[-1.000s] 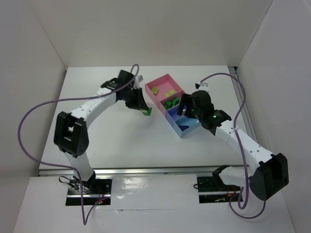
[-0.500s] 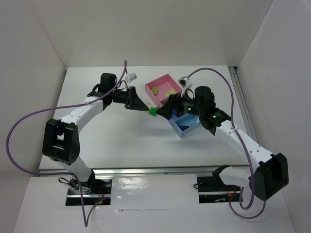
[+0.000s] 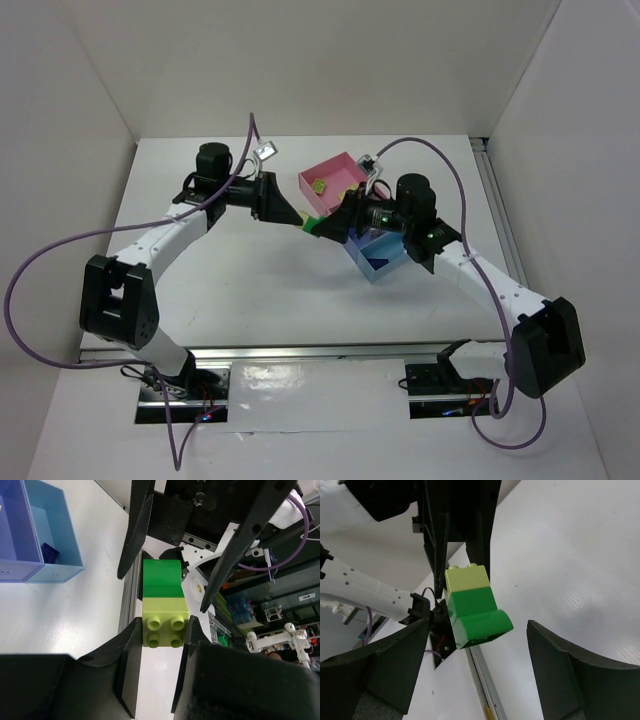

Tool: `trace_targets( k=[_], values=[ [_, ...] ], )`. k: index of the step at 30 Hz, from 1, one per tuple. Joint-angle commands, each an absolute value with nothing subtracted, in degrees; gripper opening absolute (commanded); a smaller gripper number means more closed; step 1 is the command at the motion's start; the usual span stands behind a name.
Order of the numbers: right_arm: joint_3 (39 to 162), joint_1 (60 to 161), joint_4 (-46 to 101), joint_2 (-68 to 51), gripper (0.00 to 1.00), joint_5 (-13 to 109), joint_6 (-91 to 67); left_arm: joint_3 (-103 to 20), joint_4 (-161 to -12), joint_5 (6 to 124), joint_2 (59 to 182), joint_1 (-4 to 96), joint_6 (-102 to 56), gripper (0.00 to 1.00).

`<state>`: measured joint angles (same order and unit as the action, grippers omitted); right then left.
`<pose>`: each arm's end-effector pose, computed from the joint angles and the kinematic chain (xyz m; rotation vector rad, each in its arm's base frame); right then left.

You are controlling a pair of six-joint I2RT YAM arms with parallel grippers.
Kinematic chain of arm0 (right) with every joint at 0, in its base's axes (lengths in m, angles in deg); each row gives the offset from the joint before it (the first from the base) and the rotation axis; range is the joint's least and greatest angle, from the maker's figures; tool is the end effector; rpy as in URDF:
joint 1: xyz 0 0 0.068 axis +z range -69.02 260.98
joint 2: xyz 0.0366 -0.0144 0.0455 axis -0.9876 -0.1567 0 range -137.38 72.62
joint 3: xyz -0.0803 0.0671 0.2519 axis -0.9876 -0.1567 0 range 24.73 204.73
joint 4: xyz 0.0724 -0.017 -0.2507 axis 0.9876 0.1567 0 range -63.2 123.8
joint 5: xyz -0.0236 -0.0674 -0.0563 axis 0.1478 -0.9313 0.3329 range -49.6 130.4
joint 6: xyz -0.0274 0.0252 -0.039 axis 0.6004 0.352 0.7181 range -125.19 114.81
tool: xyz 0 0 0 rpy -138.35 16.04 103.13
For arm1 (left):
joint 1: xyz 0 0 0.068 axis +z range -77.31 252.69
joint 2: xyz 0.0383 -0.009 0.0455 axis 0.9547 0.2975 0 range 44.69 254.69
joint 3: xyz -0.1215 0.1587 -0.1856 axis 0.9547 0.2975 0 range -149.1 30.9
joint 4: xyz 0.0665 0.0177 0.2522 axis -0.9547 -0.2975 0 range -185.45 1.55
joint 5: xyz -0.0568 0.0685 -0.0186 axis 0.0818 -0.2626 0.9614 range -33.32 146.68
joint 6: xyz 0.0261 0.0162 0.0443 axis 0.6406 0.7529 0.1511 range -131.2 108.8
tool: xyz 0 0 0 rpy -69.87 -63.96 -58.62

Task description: Sort the legos into containers by color

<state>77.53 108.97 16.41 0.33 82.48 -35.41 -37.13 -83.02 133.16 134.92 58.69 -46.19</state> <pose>0.2448 0.1571 0.3239 -0.5551 1.8111 1.3514 0.3306 -0.1181 0.3167 0.6862 1.9001 -1.7875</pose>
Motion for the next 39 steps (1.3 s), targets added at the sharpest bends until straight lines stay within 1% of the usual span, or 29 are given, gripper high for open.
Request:
trace_targets(
  k=[1, 6, 7, 10, 11, 14, 15, 18, 19, 23, 28, 30, 31, 32, 34, 36, 39],
  values=[
    [76.76, 109.37, 6.77, -1.55, 0.85, 87.06, -39.46, -36.52, -79.49, 136.57, 132.31, 58.8, -45.83, 0.0],
    [75.01, 109.37, -1.4, -4.1, 0.73, 91.72, -44.99, -36.52, -78.96, 137.1, 132.31, 58.28, -45.83, 0.0],
    [75.0, 109.37, -1.41, -4.11, 0.65, 91.73, -45.01, -36.52, -78.96, 137.1, 132.31, 58.28, -45.83, 0.0],
    [75.0, 109.37, -2.64, -4.63, 0.54, 92.25, -46.06, -36.52, -78.96, 137.1, 132.31, 58.28, -45.83, 0.0],
    [75.0, 109.37, -2.65, -4.63, 0.44, 92.25, -46.06, -36.52, -78.96, 137.1, 132.31, 58.28, -45.83, 0.0],
    [75.0, 109.37, 1.21, -3.94, 0.28, 89.45, -44.13, -36.52, -78.96, 137.1, 132.31, 58.28, -45.83, 0.0],
    [74.48, 109.37, 2.35, -3.15, 0.22, 88.22, -44.13, -36.52, -78.96, 137.1, 132.31, 58.28, -45.83, 0.0],
    [74.48, 108.84, 9.11, -0.78, 0.15, 81.81, -40.89, -38.35, -83.17, 135.87, 132.84, 58.28, -43.03, 0.0],
    [74.48, 108.24, 14.53, -0.24, 0.11, 77.44, -38.53, -38.36, -84.14, 134.73, 133.36, 58.28, -42.41, 0.0],
    [74.56, 106.74, 20.89, 3.09, 0.08, 71.61, -35.7, -39.85, -84.5, 134.72, 134.5, 60.38, -43.37, 0.0],
    [73.51, 105.59, 24.41, 5.56, 0.08, 67.66, -34.64, -40.56, -83.1, 134.19, 135.91, 60.39, -44.69, 0.0],
    [74.29, 105.59, 28.02, 5.56, 0.08, 61.69, -34.64, -41.08, -82.56, 132.53, 136.7, 60.39, -45.48, 0.0],
    [74.82, 105.59, 29.42, 4.87, 0.08, 59.67, -34.64, -41.87, -83.52, 132.53, 137.23, 60.39, -45.48, 0.0],
    [76.48, 105.59, 32.92, 4.25, 0.08, 54.86, -34.64, -41.88, -84.05, 131.83, 138.1, 60.39, -45.48, 0.0],
    [78.16, 105.59, 35.66, 2.32, 0.08, 51.4, -33.93, -41.88, -84.76, 131.03, 138.72, 60.39, -45.48, 0.0],
    [79.57, 105.59, 37.86, 1.26, 0.08, 45.97, -33.93, -41.88, -84.07, 130.42, 139.25, 60.39, -46.18, 0.0],
    [83.07, 105.59, 38.58, -1.9, 0.09, 41.47, -33.93, -40.65, -82.13, 130.42, 139.78, 60.39, -47.58, 0.0]
  ],
)
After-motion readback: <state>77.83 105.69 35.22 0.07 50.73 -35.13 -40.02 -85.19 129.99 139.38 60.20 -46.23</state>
